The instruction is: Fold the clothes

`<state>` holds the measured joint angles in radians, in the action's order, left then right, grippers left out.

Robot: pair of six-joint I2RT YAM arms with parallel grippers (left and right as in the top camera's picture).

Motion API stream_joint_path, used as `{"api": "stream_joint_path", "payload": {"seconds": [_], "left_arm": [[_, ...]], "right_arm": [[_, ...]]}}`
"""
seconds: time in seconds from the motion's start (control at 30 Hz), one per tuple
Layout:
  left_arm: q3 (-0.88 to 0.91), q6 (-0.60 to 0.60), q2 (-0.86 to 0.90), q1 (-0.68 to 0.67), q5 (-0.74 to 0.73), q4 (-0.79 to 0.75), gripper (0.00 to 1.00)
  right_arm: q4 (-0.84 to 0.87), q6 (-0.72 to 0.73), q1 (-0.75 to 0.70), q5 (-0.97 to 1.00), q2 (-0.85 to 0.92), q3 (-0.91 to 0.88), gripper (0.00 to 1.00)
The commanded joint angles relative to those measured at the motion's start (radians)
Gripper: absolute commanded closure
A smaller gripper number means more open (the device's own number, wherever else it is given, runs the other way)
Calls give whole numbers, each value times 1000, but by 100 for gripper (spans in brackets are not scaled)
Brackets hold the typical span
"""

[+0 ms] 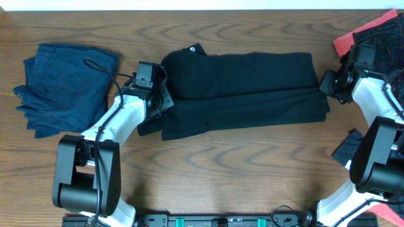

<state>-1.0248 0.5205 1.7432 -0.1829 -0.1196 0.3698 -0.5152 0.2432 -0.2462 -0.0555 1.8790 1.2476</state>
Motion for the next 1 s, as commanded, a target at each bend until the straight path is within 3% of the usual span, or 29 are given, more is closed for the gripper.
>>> {"api": "stream_joint_path", "payload": {"seconds": [0.0, 0.3, 0.33, 0.37, 0.4, 0.43, 0.53, 0.67, 0.97], "left_arm": [[3, 6, 2, 8, 24, 3, 94], [3, 17, 2, 8, 24, 5, 93], [3, 17, 2, 8, 24, 1, 93], [3, 17, 2, 8, 23, -5, 93], [3, 17, 2, 8, 23, -11, 83], [3, 17, 2, 8, 23, -14, 68], [3, 15, 0, 8, -2, -13, 35], [2, -14, -30, 8, -93, -11, 22], [2, -55, -172, -39, -101, 46, 22]], "right_arm": [[11, -13, 8, -6, 12, -1, 99], [25, -69, 48, -29, 12, -1, 98], [25, -69, 53, -21, 12, -1, 93], [26, -69, 58, -11, 12, -1, 80], [26, -68, 60, 3, 12, -1, 61], [26, -67, 60, 12, 12, -1, 52], [16, -64, 57, 46, 12, -1, 41], [-24, -64, 54, 66, 12, -1, 39], [-212, -64, 55, 66, 13, -1, 43]]}}
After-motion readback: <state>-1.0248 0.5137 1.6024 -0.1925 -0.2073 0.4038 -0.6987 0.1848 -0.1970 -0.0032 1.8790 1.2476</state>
